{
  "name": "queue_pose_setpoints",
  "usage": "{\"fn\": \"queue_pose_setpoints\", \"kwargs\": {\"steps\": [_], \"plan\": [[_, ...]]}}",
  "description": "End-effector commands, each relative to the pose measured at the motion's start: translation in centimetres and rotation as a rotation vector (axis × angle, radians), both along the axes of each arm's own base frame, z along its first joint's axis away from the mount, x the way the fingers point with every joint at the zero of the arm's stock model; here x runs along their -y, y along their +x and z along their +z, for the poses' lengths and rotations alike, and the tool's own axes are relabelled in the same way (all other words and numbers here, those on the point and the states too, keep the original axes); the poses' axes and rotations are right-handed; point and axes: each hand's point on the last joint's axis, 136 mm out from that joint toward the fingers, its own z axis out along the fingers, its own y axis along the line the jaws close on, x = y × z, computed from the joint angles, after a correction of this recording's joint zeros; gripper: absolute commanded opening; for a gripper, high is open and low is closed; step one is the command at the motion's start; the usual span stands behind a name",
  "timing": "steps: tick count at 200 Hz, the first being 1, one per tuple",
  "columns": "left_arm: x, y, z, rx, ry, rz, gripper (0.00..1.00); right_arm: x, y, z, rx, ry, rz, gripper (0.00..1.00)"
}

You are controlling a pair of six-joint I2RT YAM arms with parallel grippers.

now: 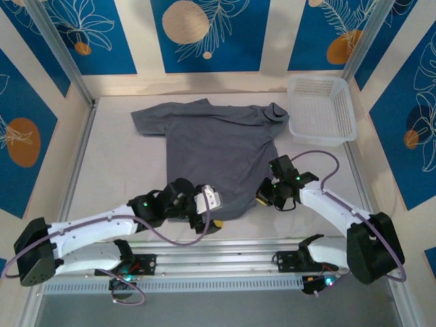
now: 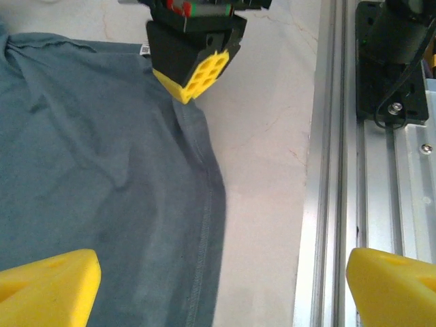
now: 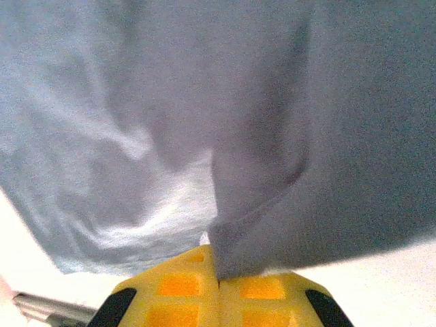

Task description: Fold the inside-out t-shirt

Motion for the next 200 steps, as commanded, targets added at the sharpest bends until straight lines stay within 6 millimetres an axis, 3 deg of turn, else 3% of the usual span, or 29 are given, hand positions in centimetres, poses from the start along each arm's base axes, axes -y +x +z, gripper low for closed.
{"fn": "queue_pose_setpoints", "kwargs": {"steps": [1,46,68,98,128,146,157,181,200], "plan": [[2.2,0.5,-0.9,-0.003,-0.034,0.000,0.93,-1.7,0.1,2.8,0.024,0.078,0.027,0.00],[5.5,5.6,-3.8,0.056,-0.021,0.175,0.94,-2.4,0.6,4.6,0.046,0.104,0.026,0.00],[6.0,8.1,-5.0,0.098,-0.009,0.272,0.83,-2.2,0.6,5.2,0.061,0.096,0.025,0.00],[6.6,9.9,-7.0,0.094,0.053,0.326,0.72,-2.1,0.7,6.3,0.085,0.124,0.009,0.00],[4.8,12.2,-8.4,0.055,0.053,0.445,0.69,-1.4,1.2,8.8,0.143,0.160,-0.027,0.00],[3.4,13.6,-9.0,0.082,0.108,0.521,0.76,-1.2,1.6,10.5,0.183,0.204,-0.037,0.00],[1.5,15.2,-9.4,0.126,0.196,0.625,0.81,-1.3,1.7,11.3,0.203,0.221,-0.031,0.00],[-2.0,17.4,-8.2,0.163,0.224,0.780,0.79,-1.1,1.6,11.4,0.208,0.212,-0.021,0.00],[-3.8,18.1,-6.4,0.129,0.162,0.826,0.69,-0.4,1.5,10.4,0.194,0.179,-0.023,0.00]]}}
